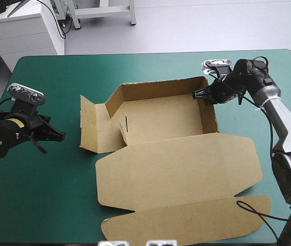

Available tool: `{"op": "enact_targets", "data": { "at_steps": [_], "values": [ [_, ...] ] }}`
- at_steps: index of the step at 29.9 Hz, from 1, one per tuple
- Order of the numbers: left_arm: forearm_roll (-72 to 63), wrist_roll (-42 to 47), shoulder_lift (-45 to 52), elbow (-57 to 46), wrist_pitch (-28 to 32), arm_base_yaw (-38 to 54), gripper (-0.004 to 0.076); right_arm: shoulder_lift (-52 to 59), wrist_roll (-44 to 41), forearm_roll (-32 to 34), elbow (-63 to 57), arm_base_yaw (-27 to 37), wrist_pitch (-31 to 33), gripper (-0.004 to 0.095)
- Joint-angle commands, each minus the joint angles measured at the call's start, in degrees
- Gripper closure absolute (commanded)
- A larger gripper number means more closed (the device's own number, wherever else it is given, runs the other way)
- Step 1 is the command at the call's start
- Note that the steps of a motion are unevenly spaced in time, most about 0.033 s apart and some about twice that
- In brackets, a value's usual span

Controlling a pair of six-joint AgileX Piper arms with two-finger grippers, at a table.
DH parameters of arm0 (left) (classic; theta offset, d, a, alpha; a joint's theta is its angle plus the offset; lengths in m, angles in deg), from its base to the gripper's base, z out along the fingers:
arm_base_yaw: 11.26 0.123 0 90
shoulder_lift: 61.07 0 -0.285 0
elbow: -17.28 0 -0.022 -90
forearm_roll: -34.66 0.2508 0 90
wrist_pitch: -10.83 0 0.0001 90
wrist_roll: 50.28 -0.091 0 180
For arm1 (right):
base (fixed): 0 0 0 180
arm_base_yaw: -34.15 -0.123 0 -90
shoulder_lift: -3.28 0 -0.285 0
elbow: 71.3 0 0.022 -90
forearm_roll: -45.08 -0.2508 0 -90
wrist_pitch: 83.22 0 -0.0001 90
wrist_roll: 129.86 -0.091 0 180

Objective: Fold the box

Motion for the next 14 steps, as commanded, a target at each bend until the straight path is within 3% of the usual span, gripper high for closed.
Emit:
{"op": "enact_targets", "data": {
  "at_steps": [1, 3, 7, 14],
  "values": [
    [-0.2, 1.6, 1.2, 1.5, 3.4, -0.1, 0.0708, 1.7, 1.0, 2.4, 1.5, 0.0, 6.6, 0.0689],
    [-0.2, 1.6, 1.2, 1.5, 3.5, -0.1, 0.0708, 1.9, 1.3, 2.4, 2.9, 0.0, 8.4, 0.0545],
    [-0.2, 1.6, 1.2, 1.5, 3.5, -0.1, 0.0709, 2.4, 1.3, 2.6, 6.6, 0.0, 12.4, 0.0358],
    [-0.4, 1.7, 1.2, 1.5, 3.5, -0.1, 0.0709, 3.5, -1.5, 4.1, 6.9, 0.0, 12.4, 0.0331]
  ]
}}
